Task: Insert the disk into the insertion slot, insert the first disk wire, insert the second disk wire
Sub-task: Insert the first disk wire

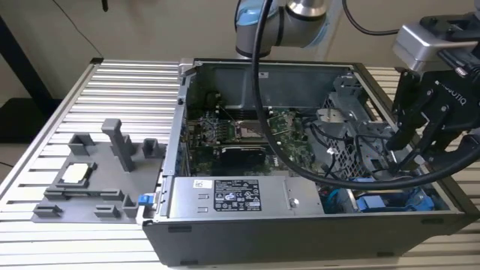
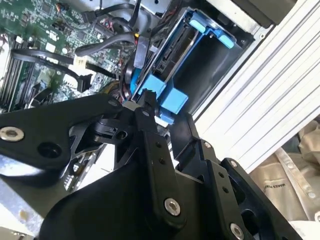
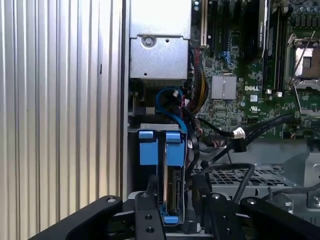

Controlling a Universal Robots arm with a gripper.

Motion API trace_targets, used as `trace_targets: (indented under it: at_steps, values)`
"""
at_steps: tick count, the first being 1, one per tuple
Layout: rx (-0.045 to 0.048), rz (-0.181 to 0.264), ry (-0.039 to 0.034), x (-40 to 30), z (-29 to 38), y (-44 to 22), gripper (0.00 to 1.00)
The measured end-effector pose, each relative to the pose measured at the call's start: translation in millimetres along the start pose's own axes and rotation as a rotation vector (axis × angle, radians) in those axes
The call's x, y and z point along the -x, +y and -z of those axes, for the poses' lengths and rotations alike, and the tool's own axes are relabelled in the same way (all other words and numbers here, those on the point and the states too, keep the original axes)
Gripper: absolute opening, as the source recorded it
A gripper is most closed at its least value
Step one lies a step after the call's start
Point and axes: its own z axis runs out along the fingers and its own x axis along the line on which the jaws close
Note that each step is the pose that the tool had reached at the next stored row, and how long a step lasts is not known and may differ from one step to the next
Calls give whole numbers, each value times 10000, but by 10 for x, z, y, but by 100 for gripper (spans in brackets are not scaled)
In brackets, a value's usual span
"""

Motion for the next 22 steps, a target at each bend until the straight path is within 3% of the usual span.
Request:
trace_targets:
  at_steps: [5,7,8,9,14,16,20,22]
  values:
    - [-916,34,-90,4,0,11,40]
    - [-1213,51,-98,20,-1,14,40]
    - [-1316,63,-99,35,-4,15,40]
    - [-1368,86,-101,58,-11,16,40]
    - [-1415,331,-116,186,-34,28,40]
    - [-1514,363,-116,218,-54,44,40]
    - [-1796,434,-113,252,-91,76,40]
    - [-1853,455,-115,255,-102,85,40]
